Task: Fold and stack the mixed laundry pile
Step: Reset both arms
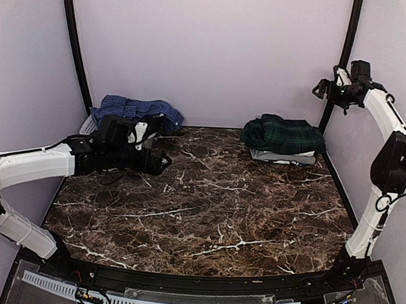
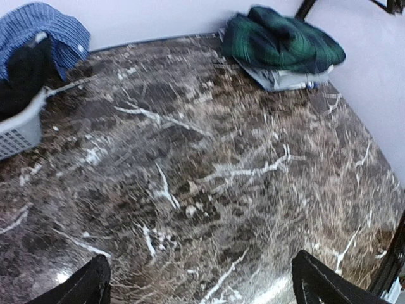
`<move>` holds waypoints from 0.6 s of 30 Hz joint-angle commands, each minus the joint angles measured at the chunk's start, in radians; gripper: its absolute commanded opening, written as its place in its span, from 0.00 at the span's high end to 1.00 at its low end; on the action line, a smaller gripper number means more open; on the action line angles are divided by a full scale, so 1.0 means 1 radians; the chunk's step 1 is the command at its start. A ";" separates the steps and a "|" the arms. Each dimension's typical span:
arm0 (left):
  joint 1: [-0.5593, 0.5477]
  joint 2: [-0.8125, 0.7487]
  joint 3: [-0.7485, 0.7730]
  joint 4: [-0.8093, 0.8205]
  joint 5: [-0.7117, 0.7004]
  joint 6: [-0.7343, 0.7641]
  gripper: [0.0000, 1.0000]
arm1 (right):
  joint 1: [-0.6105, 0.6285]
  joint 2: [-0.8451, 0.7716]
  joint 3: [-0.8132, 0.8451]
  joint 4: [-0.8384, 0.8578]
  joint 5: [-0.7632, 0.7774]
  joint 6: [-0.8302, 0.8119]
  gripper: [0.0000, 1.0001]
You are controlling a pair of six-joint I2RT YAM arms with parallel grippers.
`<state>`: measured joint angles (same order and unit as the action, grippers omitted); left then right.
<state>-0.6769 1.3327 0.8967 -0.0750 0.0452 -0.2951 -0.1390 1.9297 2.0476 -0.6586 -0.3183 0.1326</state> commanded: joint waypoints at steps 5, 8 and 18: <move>0.191 -0.043 0.351 -0.307 -0.002 -0.034 0.01 | 0.178 -0.243 -0.162 0.085 -0.123 0.029 0.01; 0.244 -0.005 0.449 -0.393 0.019 -0.032 0.01 | 0.243 -0.336 -0.312 0.150 -0.137 0.065 0.01; 0.274 -0.006 0.268 -0.388 0.082 -0.143 0.01 | 0.517 -0.586 -0.884 0.400 -0.080 0.183 0.01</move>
<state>-0.4019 1.3586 1.3113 -0.4252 0.0849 -0.3634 0.2924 1.4048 1.3331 -0.3927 -0.4301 0.2485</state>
